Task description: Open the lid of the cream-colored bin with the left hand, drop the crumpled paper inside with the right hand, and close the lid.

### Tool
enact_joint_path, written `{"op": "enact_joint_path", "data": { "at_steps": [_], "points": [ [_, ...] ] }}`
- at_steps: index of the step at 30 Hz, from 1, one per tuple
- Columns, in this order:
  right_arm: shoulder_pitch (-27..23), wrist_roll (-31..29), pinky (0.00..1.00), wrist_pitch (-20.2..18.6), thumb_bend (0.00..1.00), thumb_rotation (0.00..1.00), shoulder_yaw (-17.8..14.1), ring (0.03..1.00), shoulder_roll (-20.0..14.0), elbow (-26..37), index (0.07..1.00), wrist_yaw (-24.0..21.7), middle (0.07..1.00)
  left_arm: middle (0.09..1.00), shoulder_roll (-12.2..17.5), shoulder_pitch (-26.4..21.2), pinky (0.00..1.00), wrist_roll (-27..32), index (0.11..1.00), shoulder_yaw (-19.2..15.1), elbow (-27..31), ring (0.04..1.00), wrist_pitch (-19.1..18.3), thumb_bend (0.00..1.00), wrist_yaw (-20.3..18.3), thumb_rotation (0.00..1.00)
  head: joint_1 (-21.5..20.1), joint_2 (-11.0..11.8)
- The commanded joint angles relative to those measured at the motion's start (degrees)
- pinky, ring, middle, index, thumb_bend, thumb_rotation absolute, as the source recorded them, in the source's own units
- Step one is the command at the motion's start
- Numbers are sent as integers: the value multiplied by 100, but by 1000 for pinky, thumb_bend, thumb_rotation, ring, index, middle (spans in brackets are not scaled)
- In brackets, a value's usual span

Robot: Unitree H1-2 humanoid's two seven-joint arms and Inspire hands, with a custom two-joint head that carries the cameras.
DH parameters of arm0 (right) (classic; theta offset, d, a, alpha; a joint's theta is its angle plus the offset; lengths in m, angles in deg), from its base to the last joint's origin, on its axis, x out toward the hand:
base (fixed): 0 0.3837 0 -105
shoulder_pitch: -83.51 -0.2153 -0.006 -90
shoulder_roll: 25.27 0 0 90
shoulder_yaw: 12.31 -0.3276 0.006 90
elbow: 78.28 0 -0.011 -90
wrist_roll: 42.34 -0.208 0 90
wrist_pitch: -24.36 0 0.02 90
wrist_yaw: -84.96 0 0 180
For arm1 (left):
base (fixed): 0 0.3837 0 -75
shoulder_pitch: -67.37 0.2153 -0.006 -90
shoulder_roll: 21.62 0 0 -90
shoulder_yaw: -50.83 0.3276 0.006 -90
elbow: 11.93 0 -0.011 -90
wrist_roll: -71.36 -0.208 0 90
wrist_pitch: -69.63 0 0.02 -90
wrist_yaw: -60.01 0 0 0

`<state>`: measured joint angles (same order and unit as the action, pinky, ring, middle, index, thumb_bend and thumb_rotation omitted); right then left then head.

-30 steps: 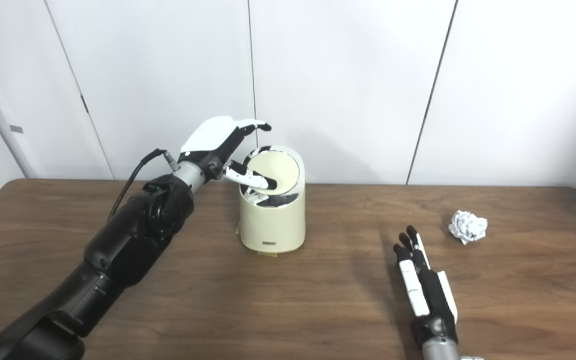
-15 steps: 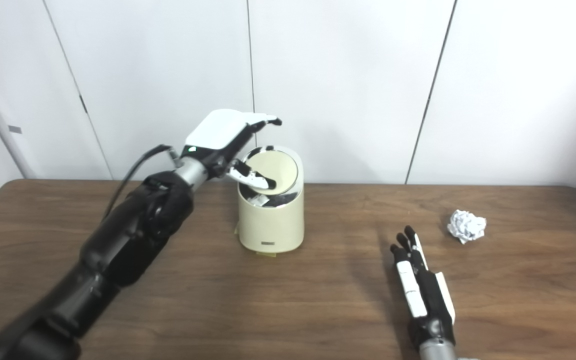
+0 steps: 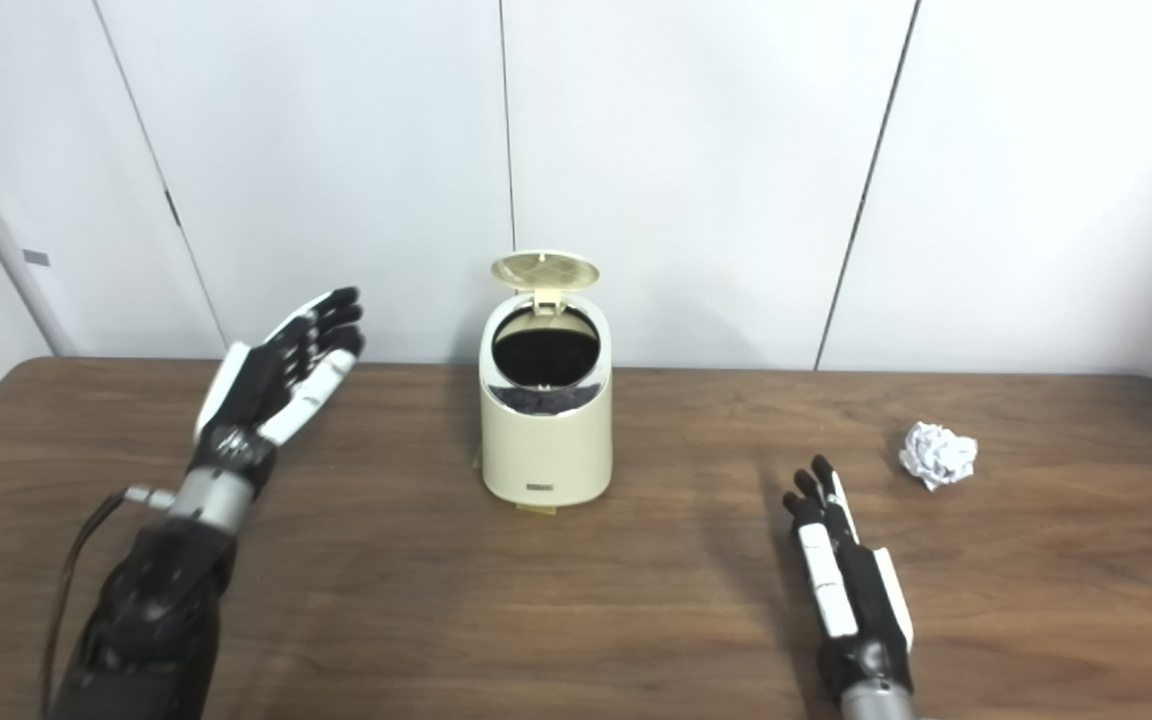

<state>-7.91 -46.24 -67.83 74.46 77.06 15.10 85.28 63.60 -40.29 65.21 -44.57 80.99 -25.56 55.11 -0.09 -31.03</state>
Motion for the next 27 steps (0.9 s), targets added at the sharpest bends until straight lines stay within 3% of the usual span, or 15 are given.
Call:
{"op": "enact_joint_path", "data": {
  "at_steps": [1,4,9,12,18,24,27],
  "points": [
    [-67,-32,971,60,592,868,-8,941,-28,14,1000,-58,966,875,11,-11,830,157,915,-90,198,870,136,437,109,643,-4,-7],
    [-72,-60,973,-9,609,861,-15,941,-1,58,1000,-41,966,880,-47,366,846,302,915,-216,412,889,-64,448,147,668,-58,-17],
    [-80,-82,977,-21,554,875,-46,945,14,135,1000,-9,969,888,-112,912,921,580,919,-289,556,915,-68,461,78,701,-140,-71],
    [-74,-57,964,-92,575,856,-66,942,-14,267,992,5,967,903,-205,1155,921,775,935,-248,521,915,21,420,37,735,-177,-62],
    [-14,571,892,10,677,405,-84,912,-148,477,928,251,930,930,-318,1387,947,966,956,-145,533,935,-107,410,-5,740,-292,-69],
    [-79,986,948,519,729,218,-414,930,-444,113,920,604,935,954,-262,1455,959,913,972,-56,481,953,-221,430,-46,772,-515,-87],
    [-131,1458,887,186,775,241,-489,900,-482,501,902,829,909,960,-188,1483,970,916,982,-44,428,957,-200,430,-85,766,-843,-96]
  ]
}}
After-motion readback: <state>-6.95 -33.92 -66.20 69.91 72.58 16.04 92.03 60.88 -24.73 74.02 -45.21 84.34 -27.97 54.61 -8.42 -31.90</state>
